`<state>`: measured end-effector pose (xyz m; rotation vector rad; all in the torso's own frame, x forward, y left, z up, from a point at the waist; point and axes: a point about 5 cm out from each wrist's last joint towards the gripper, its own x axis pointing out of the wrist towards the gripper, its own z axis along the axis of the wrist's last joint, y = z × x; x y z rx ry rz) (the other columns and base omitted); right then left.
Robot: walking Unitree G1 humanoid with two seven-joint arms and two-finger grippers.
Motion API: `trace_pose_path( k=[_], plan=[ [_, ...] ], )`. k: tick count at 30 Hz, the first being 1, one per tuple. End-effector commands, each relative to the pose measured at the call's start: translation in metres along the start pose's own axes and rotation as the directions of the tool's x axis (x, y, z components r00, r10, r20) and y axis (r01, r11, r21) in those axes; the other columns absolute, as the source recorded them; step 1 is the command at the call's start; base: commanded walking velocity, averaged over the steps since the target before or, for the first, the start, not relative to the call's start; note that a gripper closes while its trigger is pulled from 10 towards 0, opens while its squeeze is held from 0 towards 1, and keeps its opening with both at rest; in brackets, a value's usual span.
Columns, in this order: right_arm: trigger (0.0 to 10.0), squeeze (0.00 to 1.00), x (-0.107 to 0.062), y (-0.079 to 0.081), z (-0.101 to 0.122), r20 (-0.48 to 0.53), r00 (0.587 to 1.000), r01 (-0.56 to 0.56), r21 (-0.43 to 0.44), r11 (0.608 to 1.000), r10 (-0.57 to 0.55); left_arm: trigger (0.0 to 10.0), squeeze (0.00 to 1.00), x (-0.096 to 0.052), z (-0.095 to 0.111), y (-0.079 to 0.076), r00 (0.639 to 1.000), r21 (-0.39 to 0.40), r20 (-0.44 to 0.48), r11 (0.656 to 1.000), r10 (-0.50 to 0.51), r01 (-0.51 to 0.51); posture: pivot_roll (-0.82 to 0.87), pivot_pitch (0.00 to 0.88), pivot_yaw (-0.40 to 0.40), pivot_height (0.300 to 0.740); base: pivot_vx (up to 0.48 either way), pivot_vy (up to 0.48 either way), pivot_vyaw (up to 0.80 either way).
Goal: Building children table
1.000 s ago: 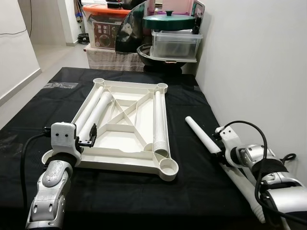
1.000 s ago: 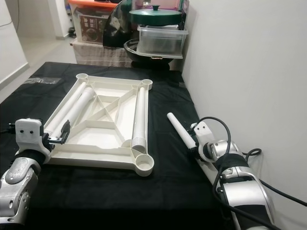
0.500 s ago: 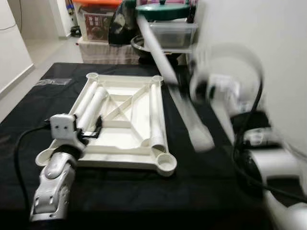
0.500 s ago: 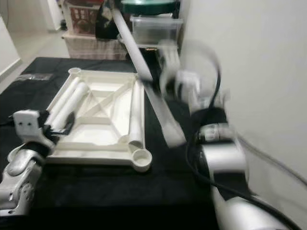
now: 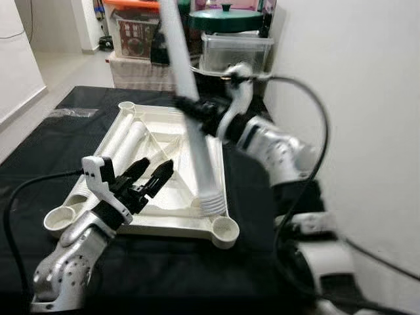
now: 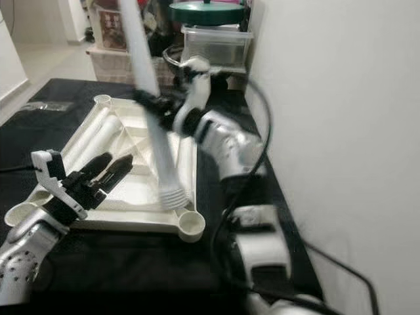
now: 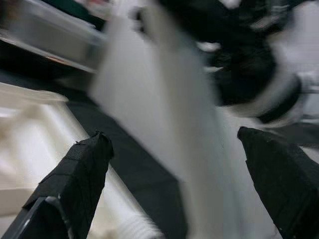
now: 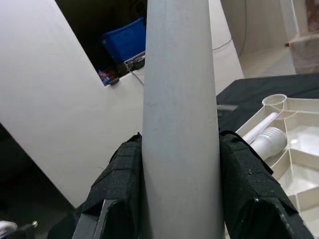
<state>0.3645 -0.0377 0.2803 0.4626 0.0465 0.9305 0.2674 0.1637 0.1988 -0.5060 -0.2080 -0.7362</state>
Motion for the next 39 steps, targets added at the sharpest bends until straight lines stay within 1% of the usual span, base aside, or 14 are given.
trace_pose_path(
  k=[1,5,6,7,8,9,10,16,24,25,26,27,33,39],
  plan=[
    [0.0,0.00,0.001,0.009,0.014,0.063,0.998,-0.022,-0.035,0.999,0.024,10.0,0.00,-0.002,-0.002,-0.002,0.999,-0.046,-0.025,0.998,-0.040,0.039,0.05,0.000,-0.062,0.740,0.000,0.000,0.00],
    [0.0,0.00,0.006,0.026,0.016,0.090,0.990,-0.102,-0.028,0.994,0.104,10.0,0.00,0.001,-0.007,-0.004,0.995,-0.111,-0.042,0.990,-0.094,0.089,0.05,0.000,-0.054,0.740,0.000,0.000,0.00],
    [0.0,0.00,0.006,0.026,0.016,0.090,0.990,-0.102,-0.028,0.994,0.104,10.0,0.00,0.001,-0.007,-0.004,0.995,-0.111,-0.042,0.990,-0.094,0.089,0.05,0.000,-0.054,0.740,0.000,0.000,0.00],
    [0.0,0.00,0.008,0.034,0.018,0.103,0.985,-0.133,-0.037,0.990,0.136,10.0,0.00,0.003,-0.010,-0.006,0.991,-0.141,-0.050,0.983,-0.124,0.116,0.04,0.000,-0.049,0.740,0.000,0.000,0.00],
    [0.0,0.00,0.008,0.034,0.018,0.103,0.985,-0.133,-0.037,0.990,0.136,10.0,0.00,0.003,-0.010,-0.006,0.991,-0.141,-0.050,0.983,-0.124,0.116,0.04,0.000,-0.049,0.740,0.000,0.000,0.00],
    [0.0,0.00,0.010,0.046,0.019,0.125,0.976,-0.174,-0.047,0.984,0.179,10.0,0.00,0.004,-0.016,-0.007,0.986,-0.169,-0.077,0.977,-0.146,0.131,0.04,0.000,-0.047,0.740,0.000,0.000,0.00],
    [0.0,0.00,0.010,0.046,0.019,0.125,0.976,-0.174,-0.047,0.984,0.179,10.0,0.00,0.004,-0.016,-0.007,0.986,-0.169,-0.077,0.977,-0.146,0.131,0.04,0.000,-0.047,0.740,0.000,0.000,0.00],
    [0.0,0.00,0.012,0.073,0.022,0.125,0.944,-0.296,-0.077,0.952,0.304,10.0,0.00,0.002,-0.023,-0.006,0.982,-0.181,-0.122,0.976,-0.145,0.122,0.04,0.000,-0.054,0.740,0.000,0.000,0.00],
    [0.0,0.00,0.014,0.086,0.011,0.092,0.929,-0.352,-0.070,0.933,0.358,10.0,0.00,0.005,-0.025,-0.012,0.970,-0.156,-0.156,0.974,-0.188,0.164,0.04,0.000,-0.055,0.740,0.000,0.000,0.00],
    [0.0,0.00,0.014,0.087,0.009,0.086,0.928,-0.358,-0.068,0.931,0.363,0.6,0.00,0.005,-0.026,-0.013,0.965,-0.146,-0.169,0.973,-0.201,0.178,0.04,0.000,-0.055,0.740,0.000,0.000,0.00],
    [0.0,0.00,0.014,0.087,0.009,0.086,0.928,-0.358,-0.068,0.931,0.363,0.6,0.00,0.005,-0.026,-0.013,0.965,-0.146,-0.169,0.973,-0.201,0.178,0.04,0.000,-0.055,0.740,0.000,0.000,0.00],
    [0.0,0.00,0.015,0.089,0.007,0.077,0.927,-0.363,-0.064,0.929,0.368,0.0,0.00,0.005,-0.029,-0.015,0.956,-0.125,-0.194,0.972,-0.220,0.198,0.04,0.000,-0.056,0.740,0.000,0.000,0.00],
    [0.0,0.00,0.015,0.090,0.006,0.068,0.930,-0.359,-0.052,0.932,0.361,0.0,0.00,0.003,-0.036,-0.018,0.938,-0.107,-0.246,0.969,-0.243,0.223,0.04,0.000,-0.057,0.740,0.000,0.000,0.00],
    [0.0,0.00,0.018,0.081,0.009,0.065,0.952,-0.299,-0.020,0.954,0.300,0.0,0.00,0.001,-0.040,-0.023,0.929,-0.088,-0.278,0.969,-0.245,0.230,0.04,0.000,-0.065,0.740,0.000,0.000,0.00]
  ],
)
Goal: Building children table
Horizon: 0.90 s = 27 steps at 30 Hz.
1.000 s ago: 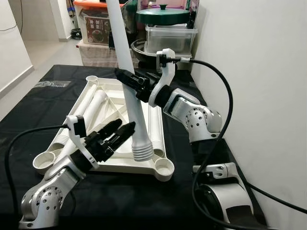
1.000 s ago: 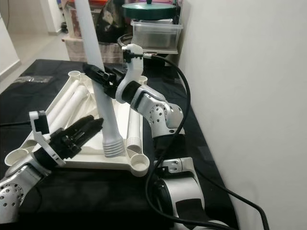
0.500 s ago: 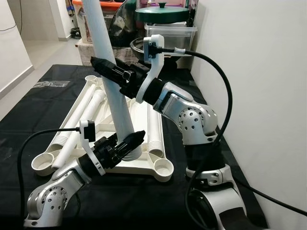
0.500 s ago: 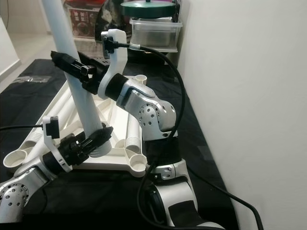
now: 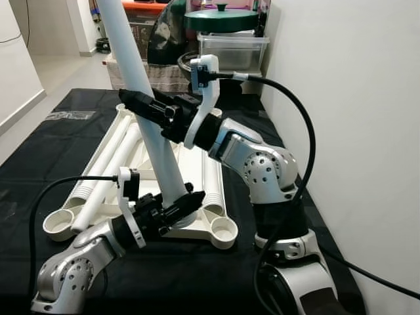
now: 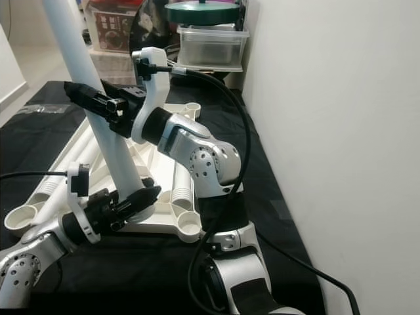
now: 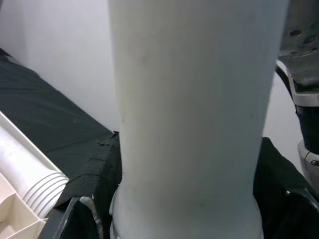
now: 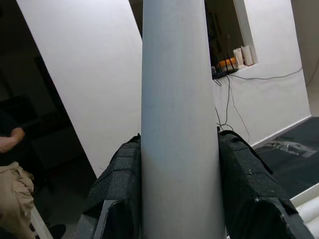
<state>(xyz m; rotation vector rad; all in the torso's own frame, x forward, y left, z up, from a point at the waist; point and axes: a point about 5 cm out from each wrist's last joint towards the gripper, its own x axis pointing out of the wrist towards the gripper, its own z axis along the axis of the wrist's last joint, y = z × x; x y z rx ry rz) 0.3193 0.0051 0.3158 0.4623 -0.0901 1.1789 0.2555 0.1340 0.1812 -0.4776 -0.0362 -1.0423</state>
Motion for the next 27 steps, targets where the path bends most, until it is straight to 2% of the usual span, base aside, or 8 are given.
trace_pose_path(
  k=[1,4,5,8,9,22,23,27],
  plan=[
    [7.1,0.00,0.008,0.007,0.003,0.000,1.000,-0.028,0.018,0.999,0.028,0.0,0.00,0.001,-0.010,-0.004,0.996,0.035,-0.088,0.999,0.016,-0.013,0.05,0.000,-0.067,0.740,0.000,0.000,0.00],
    [10.0,0.00,0.003,0.005,0.002,-0.012,1.000,-0.029,0.005,1.000,0.029,1.2,0.00,-0.001,-0.010,-0.007,0.993,0.066,-0.114,0.998,0.013,-0.006,0.05,0.000,-0.068,0.740,0.000,0.000,0.00],
    [10.0,1.00,-0.002,0.006,-0.001,-0.033,0.998,-0.056,-0.017,0.998,0.055,3.6,0.00,-0.003,-0.009,-0.008,0.991,0.087,-0.135,0.996,0.011,0.001,0.05,0.000,-0.069,0.740,0.000,0.000,0.00],
    [10.0,1.00,-0.011,0.006,-0.011,-0.121,0.988,-0.107,-0.069,0.992,0.098,5.1,0.00,-0.009,-0.008,-0.011,0.982,0.126,-0.189,0.992,-0.002,0.026,0.05,0.000,-0.070,0.740,0.000,0.000,0.00],
    [10.0,0.00,-0.020,0.004,-0.021,-0.206,0.971,-0.146,-0.103,0.984,0.122,7.6,0.00,-0.014,-0.008,-0.014,0.971,0.151,-0.239,0.987,-0.014,0.051,0.06,0.000,-0.071,0.740,0.000,0.000,0.00],
    [10.0,0.00,-0.047,0.008,-0.053,-0.332,0.919,-0.229,-0.015,0.973,0.211,9.4,0.00,-0.030,-0.006,-0.015,0.934,0.208,-0.357,0.973,-0.019,0.099,0.06,0.000,-0.059,0.740,0.000,0.000,0.00],
    [5.3,0.00,-0.046,0.010,-0.053,-0.318,0.922,-0.233,-0.004,0.972,0.220,9.5,0.00,-0.030,-0.008,-0.016,0.930,0.207,-0.367,0.972,-0.029,0.112,0.06,0.000,-0.054,0.740,0.000,0.000,0.00],
    [0.0,0.00,-0.043,0.012,-0.053,-0.294,0.929,-0.230,0.021,0.973,0.226,9.8,0.00,-0.029,-0.011,-0.018,0.922,0.208,-0.385,0.970,-0.041,0.130,0.05,0.000,-0.049,0.740,0.000,0.000,0.00]
  ],
)
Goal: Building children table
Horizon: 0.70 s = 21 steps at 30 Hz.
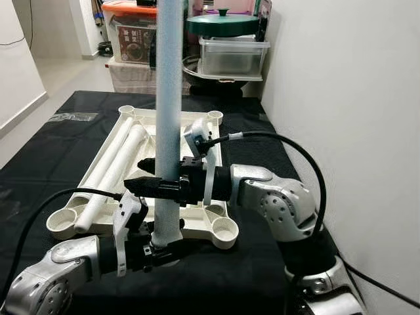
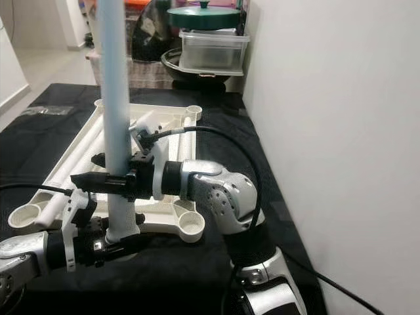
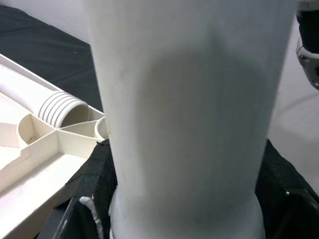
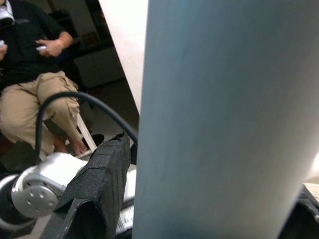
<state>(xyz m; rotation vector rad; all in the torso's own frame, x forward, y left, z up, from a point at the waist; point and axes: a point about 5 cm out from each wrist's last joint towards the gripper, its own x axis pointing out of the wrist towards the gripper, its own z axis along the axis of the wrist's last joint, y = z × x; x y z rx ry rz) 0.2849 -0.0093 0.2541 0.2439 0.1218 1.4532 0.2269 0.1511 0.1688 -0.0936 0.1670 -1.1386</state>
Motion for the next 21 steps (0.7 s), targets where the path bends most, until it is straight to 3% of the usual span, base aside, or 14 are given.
trace_pose_path(
  k=[1,10,13,16,17,21],
  plan=[
    [0.0,0.00,0.002,0.003,0.004,0.031,0.999,-0.009,0.023,1.000,0.008,9.9,0.00,0.003,0.001,-0.006,0.998,0.035,-0.029,0.998,-0.050,0.051,0.06,0.000,-0.051,0.740,0.000,0.000,0.00],
    [0.0,0.00,0.004,-0.005,0.011,0.145,0.987,0.043,0.164,0.985,-0.068,10.0,0.00,0.005,-0.004,-0.005,0.996,0.044,-0.058,0.997,-0.061,0.064,0.05,0.000,-0.046,0.740,0.000,0.000,0.00],
    [0.0,0.00,0.004,-0.004,0.011,0.148,0.987,0.040,0.171,0.985,-0.066,10.0,0.00,0.004,-0.006,-0.005,0.995,0.052,-0.069,0.996,-0.066,0.069,0.05,0.000,-0.046,0.740,0.000,0.000,0.00],
    [0.0,0.00,0.001,-0.004,0.006,0.125,0.990,0.048,0.175,0.983,-0.071,10.0,0.00,0.001,-0.007,0.000,0.996,0.129,-0.092,0.991,-0.020,0.032,0.05,0.000,-0.046,0.740,0.000,0.000,0.00],
    [0.0,0.00,-0.001,-0.005,0.005,0.119,0.990,0.057,0.177,0.983,-0.079,10.0,1.00,0.001,-0.007,0.004,0.995,0.154,-0.097,0.988,0.016,-0.001,0.05,0.000,-0.050,0.740,0.000,0.000,0.00],
    [0.0,0.00,-0.009,-0.015,0.008,0.123,0.981,0.133,0.146,0.980,-0.151,10.0,1.00,-0.008,0.001,0.011,0.993,0.213,-0.070,0.974,0.093,-0.076,0.05,0.000,-0.050,0.740,0.000,0.000,0.00]
  ],
)
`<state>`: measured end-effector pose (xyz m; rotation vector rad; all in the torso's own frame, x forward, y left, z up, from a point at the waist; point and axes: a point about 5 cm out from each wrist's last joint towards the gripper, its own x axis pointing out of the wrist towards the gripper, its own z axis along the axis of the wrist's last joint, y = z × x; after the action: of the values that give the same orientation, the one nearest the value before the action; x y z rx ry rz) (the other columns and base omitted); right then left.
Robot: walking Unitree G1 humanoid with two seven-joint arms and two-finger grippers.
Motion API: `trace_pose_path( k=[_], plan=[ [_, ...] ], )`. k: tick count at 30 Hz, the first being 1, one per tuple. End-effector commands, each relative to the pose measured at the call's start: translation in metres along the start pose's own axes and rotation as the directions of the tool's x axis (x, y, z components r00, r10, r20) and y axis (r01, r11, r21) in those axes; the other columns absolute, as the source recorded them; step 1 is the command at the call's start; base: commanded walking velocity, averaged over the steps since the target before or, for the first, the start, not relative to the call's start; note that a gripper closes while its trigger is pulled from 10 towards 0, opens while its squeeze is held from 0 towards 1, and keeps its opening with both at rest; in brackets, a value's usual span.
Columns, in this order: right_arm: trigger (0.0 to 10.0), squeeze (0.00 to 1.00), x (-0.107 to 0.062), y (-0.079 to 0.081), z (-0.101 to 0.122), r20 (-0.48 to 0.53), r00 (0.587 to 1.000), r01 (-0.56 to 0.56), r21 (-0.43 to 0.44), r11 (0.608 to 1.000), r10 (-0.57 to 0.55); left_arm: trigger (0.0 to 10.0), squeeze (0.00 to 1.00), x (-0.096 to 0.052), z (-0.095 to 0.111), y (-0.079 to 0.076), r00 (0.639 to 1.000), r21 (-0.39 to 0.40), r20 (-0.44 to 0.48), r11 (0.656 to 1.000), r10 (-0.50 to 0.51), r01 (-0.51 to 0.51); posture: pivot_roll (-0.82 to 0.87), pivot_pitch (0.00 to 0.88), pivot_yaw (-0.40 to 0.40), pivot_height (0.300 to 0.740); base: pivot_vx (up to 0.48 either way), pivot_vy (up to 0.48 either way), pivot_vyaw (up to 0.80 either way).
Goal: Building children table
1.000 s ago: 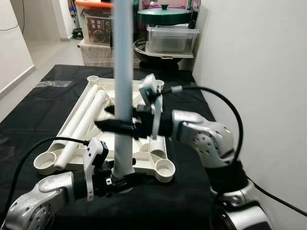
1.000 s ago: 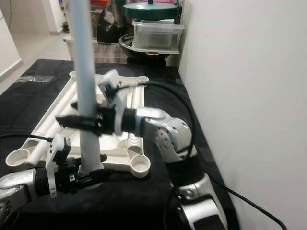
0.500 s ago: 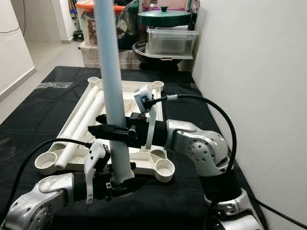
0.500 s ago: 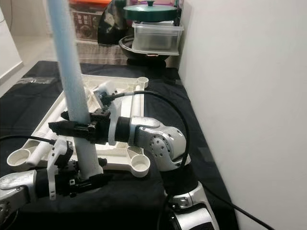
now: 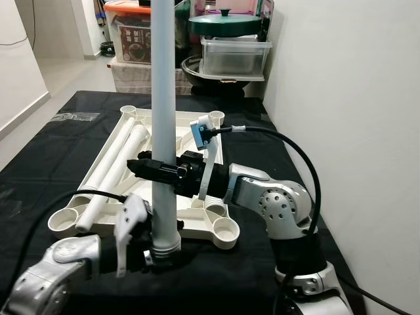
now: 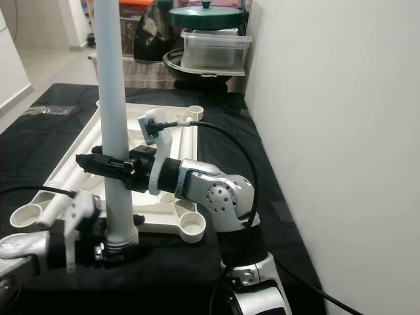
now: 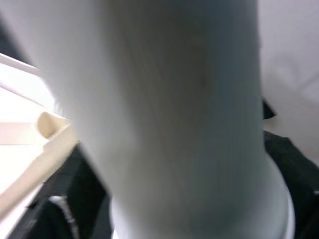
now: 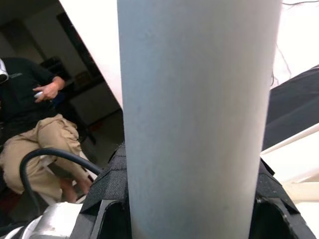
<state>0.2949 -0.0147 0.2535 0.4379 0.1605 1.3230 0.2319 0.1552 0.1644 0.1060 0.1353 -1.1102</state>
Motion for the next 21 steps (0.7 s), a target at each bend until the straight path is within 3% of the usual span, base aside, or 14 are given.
trace_pose_path(
  k=[1,4,7,8,10,11,13,14,15,17,18,20,21],
  plan=[
    [0.0,0.00,-0.004,-0.005,0.006,0.031,0.999,0.034,-0.021,0.999,-0.033,10.0,1.00,-0.007,0.003,0.005,0.999,0.037,-0.007,0.998,0.044,-0.044,0.05,0.000,-0.050,0.740,0.000,0.000,0.00],
    [0.0,0.00,-0.016,-0.024,0.024,0.106,0.981,0.169,-0.078,0.982,-0.160,10.0,1.00,-0.025,0.017,0.018,0.982,0.036,0.059,0.983,0.177,-0.180,0.06,0.000,-0.053,0.740,0.000,0.000,0.00],
    [0.0,0.00,-0.026,-0.035,0.034,0.152,0.958,0.262,-0.106,0.959,-0.244,10.0,1.00,-0.037,0.023,0.025,0.964,0.030,0.092,0.967,0.250,-0.254,0.07,0.000,-0.057,0.740,0.000,0.000,0.00],
    [0.0,0.00,-0.033,-0.043,0.040,0.183,0.933,0.334,-0.131,0.933,-0.309,10.0,0.00,-0.045,0.026,0.028,0.949,0.030,0.111,0.953,0.295,-0.300,0.07,0.000,-0.057,0.740,0.000,0.000,0.00],
    [0.0,0.00,-0.048,-0.059,0.051,0.239,0.870,0.475,-0.165,0.865,-0.432,10.0,0.00,-0.058,0.032,0.033,0.911,0.015,0.158,0.922,0.380,-0.387,0.07,0.000,-0.061,0.740,0.000,0.000,0.00],
    [0.0,0.00,-0.048,-0.059,0.051,0.239,0.870,0.475,-0.165,0.865,-0.432,10.0,0.00,-0.058,0.032,0.033,0.911,0.015,0.158,0.922,0.380,-0.387,0.07,0.000,-0.061,0.740,0.000,0.000,0.00],
    [0.0,0.00,-0.066,-0.074,0.060,0.297,0.772,0.626,-0.197,0.755,-0.562,10.0,0.00,-0.070,0.036,0.039,0.836,-0.043,0.230,0.864,0.497,-0.502,0.08,0.000,-0.067,0.740,0.000,0.000,0.00],
    [0.0,0.00,-0.080,-0.082,0.063,0.344,0.678,0.732,-0.232,0.640,-0.650,10.0,0.00,-0.078,0.035,0.045,0.742,-0.094,0.263,0.782,0.616,-0.616,0.08,0.000,-0.072,0.740,0.000,0.000,0.00],
    [0.0,0.00,-0.080,-0.082,0.063,0.344,0.678,0.732,-0.232,0.640,-0.650,10.0,0.00,-0.078,0.035,0.045,0.742,-0.094,0.263,0.782,0.616,-0.616,0.08,0.000,-0.072,0.740,0.000,0.000,0.00],
    [0.0,0.00,-0.088,-0.085,0.060,0.366,0.619,0.785,-0.278,0.553,-0.695,10.0,0.00,-0.083,0.028,0.052,0.652,-0.130,0.252,0.693,0.715,-0.709,0.08,0.000,-0.074,0.740,0.000,0.000,0.00],
    [0.0,0.00,-0.090,-0.085,0.058,0.371,0.603,0.798,-0.289,0.529,-0.706,10.0,0.00,-0.085,0.024,0.055,0.616,-0.149,0.242,0.656,0.749,-0.740,0.08,0.000,-0.074,0.740,0.000,0.000,0.00],
    [0.0,0.00,-0.091,-0.086,0.056,0.374,0.596,0.803,-0.290,0.521,-0.711,10.0,0.00,-0.086,0.023,0.056,0.598,-0.161,0.235,0.637,0.766,-0.754,0.08,0.000,-0.074,0.740,0.000,0.000,0.00],
    [0.0,0.00,-0.092,-0.084,0.047,0.364,0.606,0.794,-0.331,0.510,-0.708,10.0,0.00,-0.087,0.010,0.057,0.545,-0.175,0.176,0.570,0.820,-0.802,0.08,0.000,-0.071,0.740,0.000,0.000,0.00]
  ],
)
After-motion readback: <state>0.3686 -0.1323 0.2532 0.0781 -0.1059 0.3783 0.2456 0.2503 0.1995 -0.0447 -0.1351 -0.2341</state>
